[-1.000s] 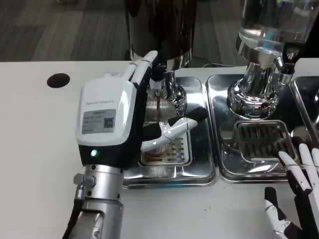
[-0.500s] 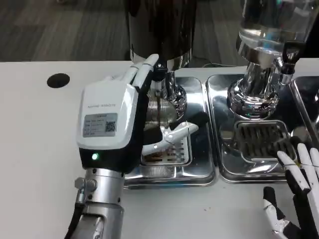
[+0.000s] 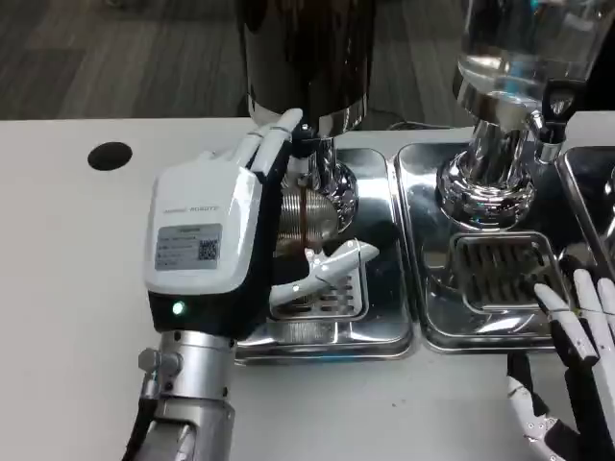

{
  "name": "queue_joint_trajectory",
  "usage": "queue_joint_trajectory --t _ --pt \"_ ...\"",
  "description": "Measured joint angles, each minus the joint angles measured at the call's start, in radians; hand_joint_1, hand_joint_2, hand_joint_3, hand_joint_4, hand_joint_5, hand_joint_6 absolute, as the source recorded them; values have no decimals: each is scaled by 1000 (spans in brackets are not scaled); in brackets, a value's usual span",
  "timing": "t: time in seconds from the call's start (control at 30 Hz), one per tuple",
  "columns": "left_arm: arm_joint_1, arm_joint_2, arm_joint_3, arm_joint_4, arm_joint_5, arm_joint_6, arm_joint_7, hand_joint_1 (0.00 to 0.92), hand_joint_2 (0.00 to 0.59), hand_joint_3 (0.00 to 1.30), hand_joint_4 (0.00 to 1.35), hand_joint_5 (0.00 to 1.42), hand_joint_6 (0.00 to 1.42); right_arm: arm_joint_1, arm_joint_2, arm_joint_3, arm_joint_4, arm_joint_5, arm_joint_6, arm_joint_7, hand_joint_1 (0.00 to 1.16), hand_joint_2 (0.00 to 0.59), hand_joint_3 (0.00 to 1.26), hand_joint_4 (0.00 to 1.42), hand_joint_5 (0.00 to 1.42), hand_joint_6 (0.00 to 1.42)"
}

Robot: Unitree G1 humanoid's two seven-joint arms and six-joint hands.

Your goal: Grasp the cup under the faucet to collect the drink, then remove the cup.

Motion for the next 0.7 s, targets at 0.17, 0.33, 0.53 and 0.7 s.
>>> queue_joint_trajectory --t 0.17,0.33,0.53,0.7 --pt "0 -4 0 0 3 1 0 3 80 264 328 599 528 0 -2 0 0 1 0 1 287 477 184 0 0 51" --pt "0 -5 -1 0 4 4 0 4 80 264 328 597 529 0 -4 -2 1 3 0 1 287 477 184 0 0 51" --pt "3 -9 -3 -3 6 7 1 5 84 271 328 597 529 1 -6 -2 2 3 -2 1 290 481 184 0 0 50" --pt "15 -9 -3 -13 7 8 1 5 86 272 328 597 530 8 -6 -2 1 0 -2 1 293 484 184 0 0 50"
